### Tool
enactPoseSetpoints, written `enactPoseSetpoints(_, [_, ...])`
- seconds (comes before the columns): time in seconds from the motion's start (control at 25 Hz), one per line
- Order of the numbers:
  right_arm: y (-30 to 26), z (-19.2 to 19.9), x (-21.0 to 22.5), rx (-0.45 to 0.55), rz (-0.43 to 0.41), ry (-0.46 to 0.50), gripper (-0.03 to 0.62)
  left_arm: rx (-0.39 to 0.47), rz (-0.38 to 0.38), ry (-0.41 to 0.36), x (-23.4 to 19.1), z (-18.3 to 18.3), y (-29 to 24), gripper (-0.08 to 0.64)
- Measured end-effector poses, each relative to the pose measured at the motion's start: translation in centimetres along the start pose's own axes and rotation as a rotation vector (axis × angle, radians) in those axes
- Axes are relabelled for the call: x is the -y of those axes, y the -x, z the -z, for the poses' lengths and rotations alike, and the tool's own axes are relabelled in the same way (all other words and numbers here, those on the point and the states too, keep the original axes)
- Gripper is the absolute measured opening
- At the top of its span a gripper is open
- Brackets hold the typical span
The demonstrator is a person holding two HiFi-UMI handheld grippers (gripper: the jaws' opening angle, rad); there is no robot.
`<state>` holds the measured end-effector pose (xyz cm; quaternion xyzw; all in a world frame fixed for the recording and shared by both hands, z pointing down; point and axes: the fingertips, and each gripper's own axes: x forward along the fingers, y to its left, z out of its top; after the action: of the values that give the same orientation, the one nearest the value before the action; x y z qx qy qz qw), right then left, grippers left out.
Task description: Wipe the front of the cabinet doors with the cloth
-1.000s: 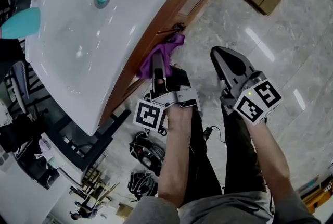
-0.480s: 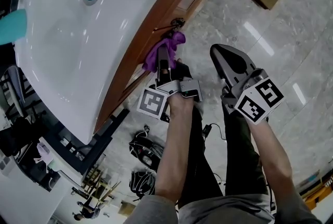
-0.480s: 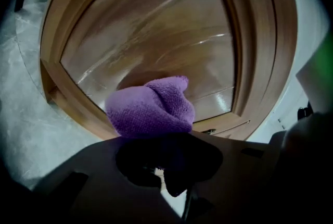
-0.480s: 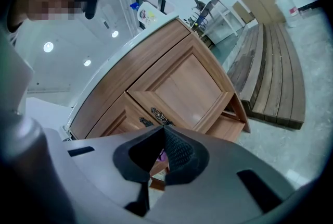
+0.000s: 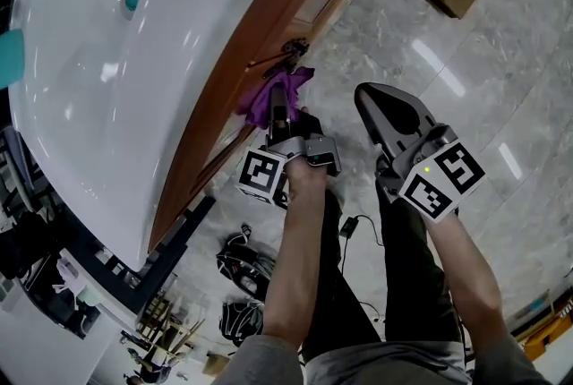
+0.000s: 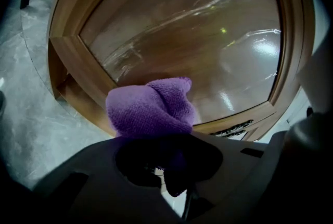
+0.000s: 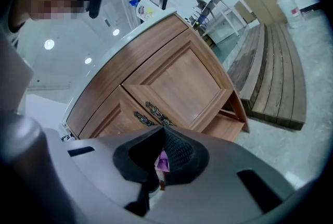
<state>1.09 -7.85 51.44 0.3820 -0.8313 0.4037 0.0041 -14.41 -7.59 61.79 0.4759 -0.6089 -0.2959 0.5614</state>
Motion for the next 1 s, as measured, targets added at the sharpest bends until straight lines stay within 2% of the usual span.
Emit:
enactPoseSetpoints(0.48, [-0.8, 1.7, 1.6, -0.006, -0.014, 0.006, 0.009, -0.013, -0.042, -0.016, -3.8, 1.5, -1.1, 0.077])
enactPoseSetpoints(0.68, [-0.3, 2.2, 1.9, -0.012, -0.015, 0.012, 0.009, -0.009, -0.119, 0.032, -7.7, 2.1, -1.5, 0.077])
enactPoseSetpoints(1.0, [0.8, 2.8, 2.1, -0.012, -0.002, 0.002, 0.009, -0.036, -0.098, 0.02, -7.2, 3.3, -1.1, 0.077])
